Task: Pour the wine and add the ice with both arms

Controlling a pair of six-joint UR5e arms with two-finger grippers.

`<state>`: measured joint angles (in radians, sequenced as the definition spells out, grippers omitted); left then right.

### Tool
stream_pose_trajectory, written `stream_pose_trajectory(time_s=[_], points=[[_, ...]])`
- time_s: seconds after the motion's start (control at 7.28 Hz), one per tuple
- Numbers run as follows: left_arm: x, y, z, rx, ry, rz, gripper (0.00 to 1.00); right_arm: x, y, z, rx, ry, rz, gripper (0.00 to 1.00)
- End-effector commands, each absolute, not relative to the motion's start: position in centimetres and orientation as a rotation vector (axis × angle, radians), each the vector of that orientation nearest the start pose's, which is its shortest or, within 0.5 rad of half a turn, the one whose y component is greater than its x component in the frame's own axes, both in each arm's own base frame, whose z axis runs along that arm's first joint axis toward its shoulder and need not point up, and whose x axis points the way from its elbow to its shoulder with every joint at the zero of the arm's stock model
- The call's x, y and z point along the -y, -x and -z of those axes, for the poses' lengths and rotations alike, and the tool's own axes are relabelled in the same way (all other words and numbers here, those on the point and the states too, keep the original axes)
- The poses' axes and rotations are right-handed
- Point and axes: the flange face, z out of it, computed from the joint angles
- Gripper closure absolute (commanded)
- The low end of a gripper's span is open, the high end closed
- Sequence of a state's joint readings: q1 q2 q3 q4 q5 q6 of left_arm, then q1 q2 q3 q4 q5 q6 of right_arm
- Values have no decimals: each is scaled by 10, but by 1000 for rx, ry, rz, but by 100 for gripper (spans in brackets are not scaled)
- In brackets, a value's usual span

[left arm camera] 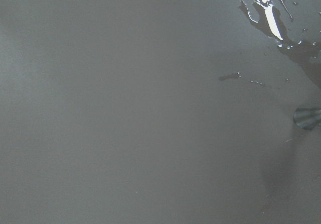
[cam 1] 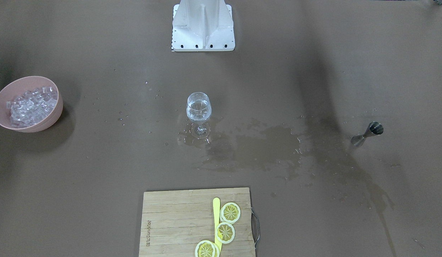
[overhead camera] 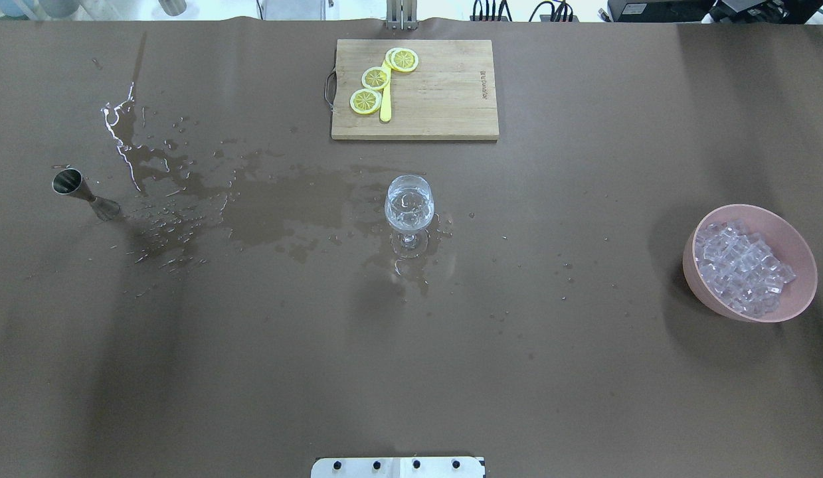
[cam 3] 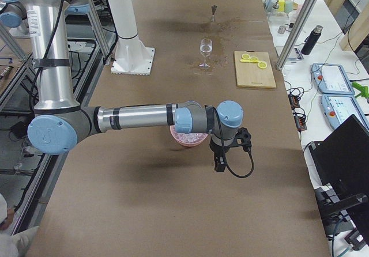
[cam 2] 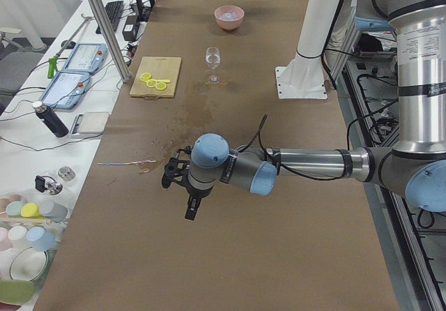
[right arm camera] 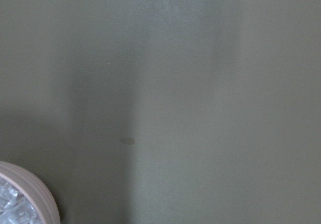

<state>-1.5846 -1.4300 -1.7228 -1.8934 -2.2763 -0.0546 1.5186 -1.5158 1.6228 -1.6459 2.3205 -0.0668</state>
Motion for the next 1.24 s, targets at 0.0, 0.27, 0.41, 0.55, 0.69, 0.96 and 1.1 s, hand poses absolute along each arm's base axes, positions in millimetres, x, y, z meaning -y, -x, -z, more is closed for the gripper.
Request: stream_pose_trajectory(time_s=[0.0,0.27,0.41,0.55,0.69,0.96,1.1], points=[[450,79,-619,-659,-314,-49,2,516,-39,-618,750,-27,119,0],[448,72,-617,-740,-310,-61,2,519,-37,-611,755,-41,126,0],[451,64,-609,-752,-370,-104,4,523,-33,-602,761,-55,141,0],[452,60,-601,-763,-452,-145,7,523,-23,-594,769,-63,163,0],[456,47,-594,-787,-491,-117,2,523,-17,-586,793,-70,174,0],[455,-19,-607,-892,-542,-113,2,523,-8,-583,824,-65,186,0],[447,-25,-623,-895,-637,-123,2,522,-5,-578,847,-70,192,0]])
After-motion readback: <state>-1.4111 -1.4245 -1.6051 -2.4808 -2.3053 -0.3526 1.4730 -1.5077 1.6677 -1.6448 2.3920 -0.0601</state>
